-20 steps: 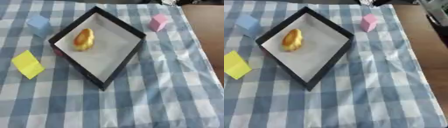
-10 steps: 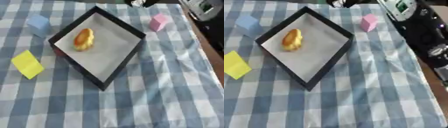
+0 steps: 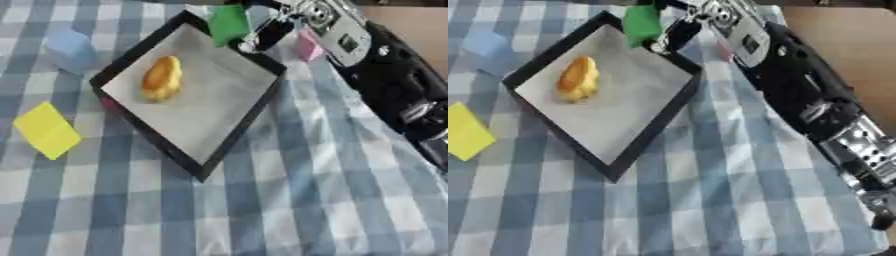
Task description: Pick up objects on the table and place them in the box.
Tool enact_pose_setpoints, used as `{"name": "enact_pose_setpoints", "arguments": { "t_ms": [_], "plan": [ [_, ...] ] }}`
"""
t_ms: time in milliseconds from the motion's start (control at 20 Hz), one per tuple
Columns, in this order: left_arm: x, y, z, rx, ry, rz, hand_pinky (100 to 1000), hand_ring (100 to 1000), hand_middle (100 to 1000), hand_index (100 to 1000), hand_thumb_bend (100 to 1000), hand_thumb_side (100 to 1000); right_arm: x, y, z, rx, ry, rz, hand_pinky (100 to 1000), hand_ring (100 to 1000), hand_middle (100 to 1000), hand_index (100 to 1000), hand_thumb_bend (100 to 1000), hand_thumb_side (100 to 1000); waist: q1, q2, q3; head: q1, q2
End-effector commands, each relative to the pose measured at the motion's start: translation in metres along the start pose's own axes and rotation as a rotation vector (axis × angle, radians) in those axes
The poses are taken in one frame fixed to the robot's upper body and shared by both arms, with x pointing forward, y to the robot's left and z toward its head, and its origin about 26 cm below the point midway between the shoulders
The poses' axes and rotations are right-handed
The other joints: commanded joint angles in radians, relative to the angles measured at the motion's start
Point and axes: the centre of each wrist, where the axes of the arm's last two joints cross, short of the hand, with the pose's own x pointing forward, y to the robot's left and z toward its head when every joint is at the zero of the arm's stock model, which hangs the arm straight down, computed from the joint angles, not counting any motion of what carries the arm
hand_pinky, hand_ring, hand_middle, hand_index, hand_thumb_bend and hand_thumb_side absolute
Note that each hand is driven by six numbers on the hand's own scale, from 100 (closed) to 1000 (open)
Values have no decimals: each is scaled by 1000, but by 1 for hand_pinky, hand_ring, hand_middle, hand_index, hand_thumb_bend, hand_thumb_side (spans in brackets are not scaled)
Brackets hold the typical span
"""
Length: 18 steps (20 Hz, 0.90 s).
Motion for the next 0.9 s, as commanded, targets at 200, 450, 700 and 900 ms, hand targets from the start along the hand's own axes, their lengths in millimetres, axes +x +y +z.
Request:
{"name": "enact_pose_setpoints", "arguments": {
  "t_ms": [200, 450, 700, 900],
  "plan": [
    [9, 6, -8, -12, -50, -32, 816, 724, 654, 841, 100, 744, -7, 3, 2, 31, 29, 42, 802, 655, 512, 641, 100, 115, -4, -4, -1, -7, -2],
    [9, 5, -7, -5, -50, -22, 816, 726, 651, 840, 100, 744, -3, 10, -2, 63, 6, 58, 804, 659, 516, 645, 100, 117, -4, -2, -2, -12, -2],
    [9, 4, -7, -3, -52, -18, 816, 725, 651, 840, 100, 745, -1, 15, -4, 82, -3, 60, 808, 665, 521, 650, 100, 121, -6, -1, 0, -16, -2],
    [9, 3, -7, -3, -52, -15, 816, 726, 651, 840, 100, 745, 0, 19, -5, 117, -16, 77, 815, 688, 541, 671, 100, 125, -8, -2, 2, -19, -2]
  ]
}}
